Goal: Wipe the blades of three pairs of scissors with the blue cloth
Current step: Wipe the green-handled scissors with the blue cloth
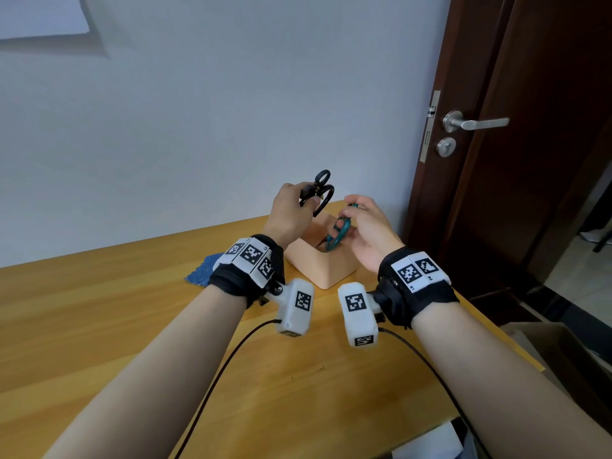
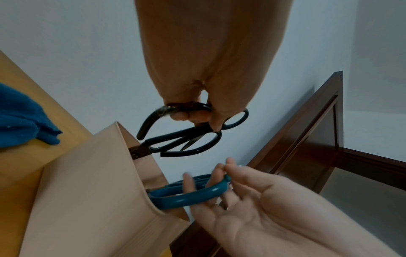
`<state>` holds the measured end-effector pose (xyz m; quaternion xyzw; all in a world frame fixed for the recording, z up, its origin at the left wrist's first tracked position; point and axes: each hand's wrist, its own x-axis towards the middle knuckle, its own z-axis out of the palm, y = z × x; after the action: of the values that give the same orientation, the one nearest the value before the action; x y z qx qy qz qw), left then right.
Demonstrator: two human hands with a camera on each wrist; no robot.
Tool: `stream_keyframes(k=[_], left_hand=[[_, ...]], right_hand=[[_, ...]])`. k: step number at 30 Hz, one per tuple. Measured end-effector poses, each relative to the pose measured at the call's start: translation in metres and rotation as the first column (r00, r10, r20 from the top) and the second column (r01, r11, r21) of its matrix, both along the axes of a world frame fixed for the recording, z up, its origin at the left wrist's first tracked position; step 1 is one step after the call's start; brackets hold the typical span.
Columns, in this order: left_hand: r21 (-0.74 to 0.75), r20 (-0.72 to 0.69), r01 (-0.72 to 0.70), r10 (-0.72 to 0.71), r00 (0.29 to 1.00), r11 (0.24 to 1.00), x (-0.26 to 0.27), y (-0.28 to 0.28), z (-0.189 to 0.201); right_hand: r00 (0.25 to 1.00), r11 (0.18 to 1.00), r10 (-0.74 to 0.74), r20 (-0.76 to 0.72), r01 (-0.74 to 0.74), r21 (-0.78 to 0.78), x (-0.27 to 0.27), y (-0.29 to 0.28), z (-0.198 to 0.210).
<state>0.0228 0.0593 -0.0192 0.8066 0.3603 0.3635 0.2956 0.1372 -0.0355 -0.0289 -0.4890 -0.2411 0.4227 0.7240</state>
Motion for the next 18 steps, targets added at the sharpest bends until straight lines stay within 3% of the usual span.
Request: stream_keyframes(k=[7,13,18], left_hand=[[-0.021,-0.023,0.029,-0.029,0.999,0.999,0.002,-0.003,-0.002],[-0.017,-0.073,0.066,-0.067,0.995,0.998,0.010,-0.016,-0.008],[0.018,-0.172,0.154,-0.149,0.974,0.988,0.019,-0.030,-0.016]], right_hand=[[0.978,0.955,-0.206,-0.041,0.210,0.209,-0.005,-0.016,0.027],[0.875,0.808,-0.484,0.028,0.434,0.398,-0.013,-0.032,0.061],[0.806,0.715,-0.584,0.098,0.453,0.533,-0.012,-0.045,0.082]])
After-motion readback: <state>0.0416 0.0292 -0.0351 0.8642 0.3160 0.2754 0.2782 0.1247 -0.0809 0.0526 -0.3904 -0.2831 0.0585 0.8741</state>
